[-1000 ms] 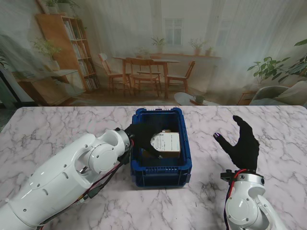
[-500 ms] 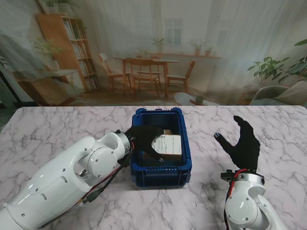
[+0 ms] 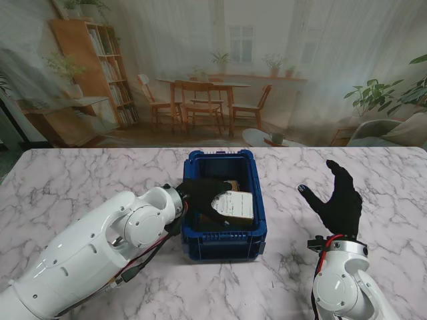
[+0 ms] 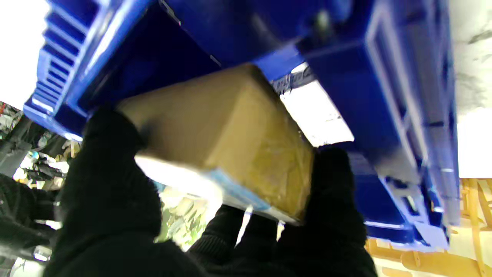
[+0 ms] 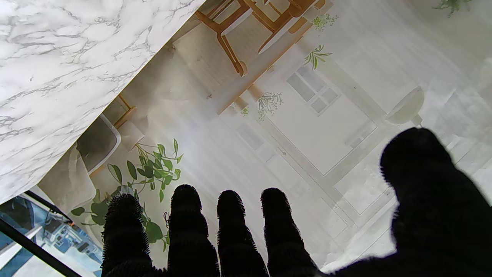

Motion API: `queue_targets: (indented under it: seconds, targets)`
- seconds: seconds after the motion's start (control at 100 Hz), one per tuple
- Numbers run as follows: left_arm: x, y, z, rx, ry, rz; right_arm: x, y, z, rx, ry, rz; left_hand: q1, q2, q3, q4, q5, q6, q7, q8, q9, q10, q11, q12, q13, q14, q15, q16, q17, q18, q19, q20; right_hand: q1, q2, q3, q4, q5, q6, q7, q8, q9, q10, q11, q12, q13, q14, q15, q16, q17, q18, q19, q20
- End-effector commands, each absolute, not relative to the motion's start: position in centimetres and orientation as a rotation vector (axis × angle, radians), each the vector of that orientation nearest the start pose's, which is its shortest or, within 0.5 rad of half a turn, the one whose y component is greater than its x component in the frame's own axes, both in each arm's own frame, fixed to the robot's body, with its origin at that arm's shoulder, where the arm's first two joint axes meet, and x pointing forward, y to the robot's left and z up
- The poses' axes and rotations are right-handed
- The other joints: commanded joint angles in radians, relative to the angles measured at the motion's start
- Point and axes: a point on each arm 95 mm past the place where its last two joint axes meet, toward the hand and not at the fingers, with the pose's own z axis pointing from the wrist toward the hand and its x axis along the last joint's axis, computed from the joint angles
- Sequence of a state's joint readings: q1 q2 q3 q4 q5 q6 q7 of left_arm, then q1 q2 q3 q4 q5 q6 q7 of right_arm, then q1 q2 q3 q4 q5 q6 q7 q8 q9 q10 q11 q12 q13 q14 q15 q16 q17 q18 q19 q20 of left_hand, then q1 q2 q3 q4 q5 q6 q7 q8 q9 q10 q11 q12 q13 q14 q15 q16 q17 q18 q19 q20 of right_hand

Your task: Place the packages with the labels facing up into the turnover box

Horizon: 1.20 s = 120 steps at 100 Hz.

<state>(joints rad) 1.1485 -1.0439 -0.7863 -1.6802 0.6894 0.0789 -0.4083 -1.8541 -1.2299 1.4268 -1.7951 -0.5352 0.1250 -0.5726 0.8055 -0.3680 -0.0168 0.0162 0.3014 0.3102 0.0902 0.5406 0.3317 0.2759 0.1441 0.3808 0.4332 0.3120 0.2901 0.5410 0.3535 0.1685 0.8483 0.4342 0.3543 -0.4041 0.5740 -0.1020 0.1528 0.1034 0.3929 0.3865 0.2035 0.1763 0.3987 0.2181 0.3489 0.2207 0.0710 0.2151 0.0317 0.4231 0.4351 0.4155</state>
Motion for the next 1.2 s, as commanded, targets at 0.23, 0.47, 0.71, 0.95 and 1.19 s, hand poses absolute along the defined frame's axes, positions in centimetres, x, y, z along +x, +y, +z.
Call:
queue_targets:
  seconds: [0.23,0.47,0.71,0.95,1.19]
  targets:
    - [43.0,-12.1,-26.3,-1.146,2.073,-1.51,33.6,-5.8,-29.9,1.505,0.44,1.671,-0.158,-0.014,-0.01,-0.06,-0.167,-0.093,-0.12,-0.377,-0.256,0.026,-0.178,-0.303,-0.233,0.141,-0.081,-0.228,-0.116,0.102,-0.234,-0.123,-0.037,-0.033,0.05,-0.019,-0.038,-0.009,-0.028,-0.026,-0.032,0.0,-0.045,-0.017,-0.045,-0.027,-0.058,-0.024,-0.035,-0.026,-0.06,0.019]
    - [42.6,-12.0,-25.1,-1.111,2.051,-1.534,33.6,-5.8,-29.9,1.508,0.446,1.673,-0.146,0.0,-0.004,-0.055,-0.166,-0.095,-0.111,-0.378,-0.249,0.025,-0.161,-0.287,-0.213,0.139,-0.066,-0.231,-0.096,0.096,-0.22,-0.116,-0.044,-0.034,0.063,-0.023,-0.034,-0.01,-0.03,-0.027,-0.032,-0.003,-0.046,-0.017,-0.043,-0.029,-0.057,-0.026,-0.03,-0.028,-0.069,0.023]
    - [42.1,-11.5,-23.3,-1.052,1.957,-1.609,33.5,-5.8,-29.8,1.513,0.453,1.682,-0.11,0.048,0.003,-0.041,-0.119,-0.083,-0.06,-0.289,-0.162,0.02,-0.149,-0.231,-0.159,0.11,-0.043,-0.213,-0.076,0.07,-0.164,-0.091,-0.039,-0.029,0.065,-0.023,-0.029,-0.008,-0.03,-0.027,-0.032,-0.003,-0.047,-0.016,-0.04,-0.029,-0.055,-0.027,-0.01,-0.041,-0.066,0.032]
    - [41.8,-10.1,-20.6,-0.941,1.792,-1.717,33.7,-5.8,-29.6,1.533,0.483,1.707,-0.025,0.245,-0.01,-0.035,0.148,-0.127,0.084,-0.117,0.079,-0.057,-0.076,-0.113,-0.062,-0.007,-0.068,-0.168,-0.179,0.137,-0.136,-0.051,-0.028,-0.001,0.054,-0.019,-0.009,-0.011,-0.024,-0.026,-0.029,-0.007,-0.04,-0.013,-0.018,-0.029,-0.049,-0.026,0.035,-0.051,-0.042,0.053]
    - [41.4,-7.8,-18.8,-0.974,1.586,-1.842,34.0,-5.7,-29.2,1.539,0.488,1.731,0.007,0.3,-0.013,-0.031,0.278,-0.141,0.158,-0.014,0.229,-0.098,-0.006,-0.041,0.027,-0.038,-0.055,-0.12,-0.181,0.146,-0.119,-0.014,-0.008,0.041,-0.012,-0.006,0.016,-0.036,-0.011,-0.029,-0.031,-0.026,-0.012,0.0,-0.013,-0.031,-0.049,-0.025,0.038,-0.053,-0.038,0.072]
